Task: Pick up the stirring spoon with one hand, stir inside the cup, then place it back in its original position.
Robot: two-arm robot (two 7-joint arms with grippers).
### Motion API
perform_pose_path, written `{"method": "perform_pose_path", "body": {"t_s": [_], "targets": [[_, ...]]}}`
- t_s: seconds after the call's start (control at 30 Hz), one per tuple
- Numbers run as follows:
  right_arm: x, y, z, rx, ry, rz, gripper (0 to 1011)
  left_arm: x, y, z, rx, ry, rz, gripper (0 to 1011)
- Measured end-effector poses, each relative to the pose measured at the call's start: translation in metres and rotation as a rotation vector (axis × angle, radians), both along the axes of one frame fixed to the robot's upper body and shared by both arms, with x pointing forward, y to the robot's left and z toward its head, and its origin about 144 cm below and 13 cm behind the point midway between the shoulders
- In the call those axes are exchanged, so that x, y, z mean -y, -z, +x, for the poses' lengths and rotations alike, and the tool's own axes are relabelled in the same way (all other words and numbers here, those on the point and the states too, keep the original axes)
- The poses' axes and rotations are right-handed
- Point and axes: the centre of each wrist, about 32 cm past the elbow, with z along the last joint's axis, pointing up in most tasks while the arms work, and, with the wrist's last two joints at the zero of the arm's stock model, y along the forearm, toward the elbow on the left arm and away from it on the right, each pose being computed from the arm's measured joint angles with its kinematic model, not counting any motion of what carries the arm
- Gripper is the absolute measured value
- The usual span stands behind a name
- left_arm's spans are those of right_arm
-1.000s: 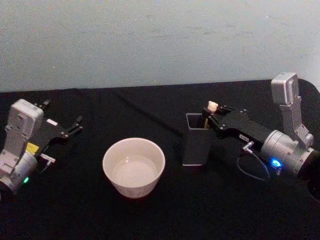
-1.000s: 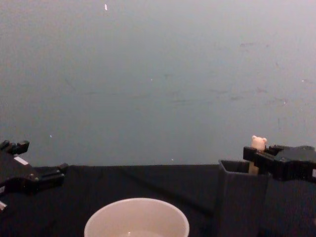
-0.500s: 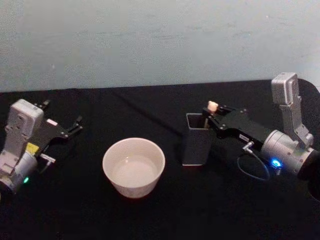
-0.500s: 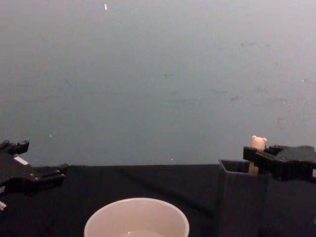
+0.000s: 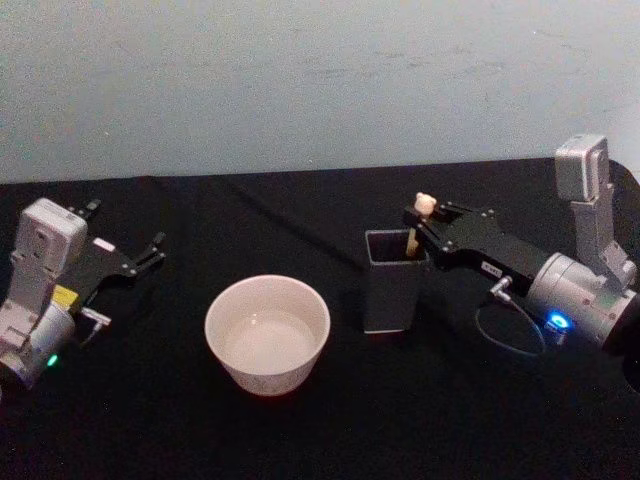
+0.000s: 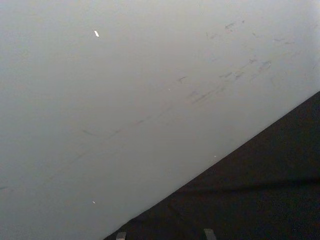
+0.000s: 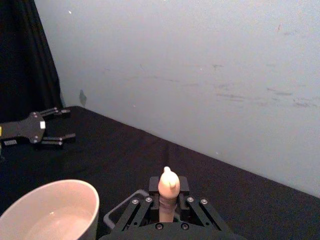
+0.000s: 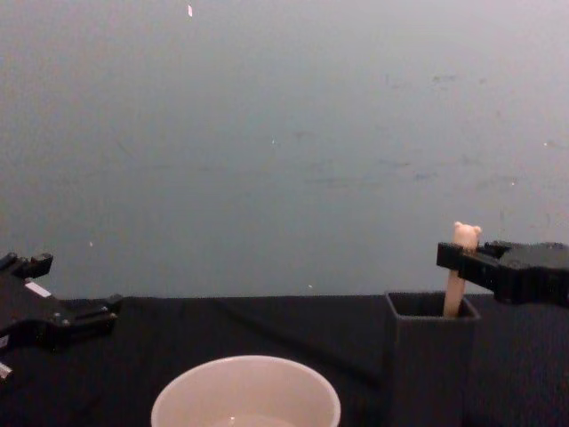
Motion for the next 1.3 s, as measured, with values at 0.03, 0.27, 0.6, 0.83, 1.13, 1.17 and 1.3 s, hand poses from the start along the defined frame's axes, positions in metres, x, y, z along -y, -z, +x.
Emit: {"method": "perform_pose_path", "body": {"t_s": [0.03, 0.27, 0.6, 0.83, 1.13, 1.17, 1.3], "targets": [[0.0, -0.001, 0.0, 0.001, -0.001, 0.002, 210, 0.0, 0.0, 0.0, 0.0, 0.0, 0.0, 1001], [0.0, -0.01, -0.002, 0.013, -0.008, 0.021, 210, 0.0, 0.0, 0.0, 0.0, 0.0, 0.0, 1001], [0.001, -0.027, -0.003, 0.045, -0.012, 0.055, 210, 0.0, 0.0, 0.0, 0.0, 0.0, 0.0, 1001], [-0.001, -0.039, 0.0, 0.076, -0.015, 0.077, 210, 0.0, 0.0, 0.0, 0.0, 0.0, 0.0, 1001], [-0.008, -0.054, 0.001, 0.11, -0.026, 0.117, 210, 0.0, 0.0, 0.0, 0.0, 0.0, 0.0, 1001], [-0.009, -0.056, 0.001, 0.115, -0.03, 0.124, 210, 0.0, 0.0, 0.0, 0.0, 0.0, 0.0, 1001], [-0.014, -0.06, 0.001, 0.123, -0.043, 0.139, 210, 0.0, 0.0, 0.0, 0.0, 0.0, 0.0, 1001]]}}
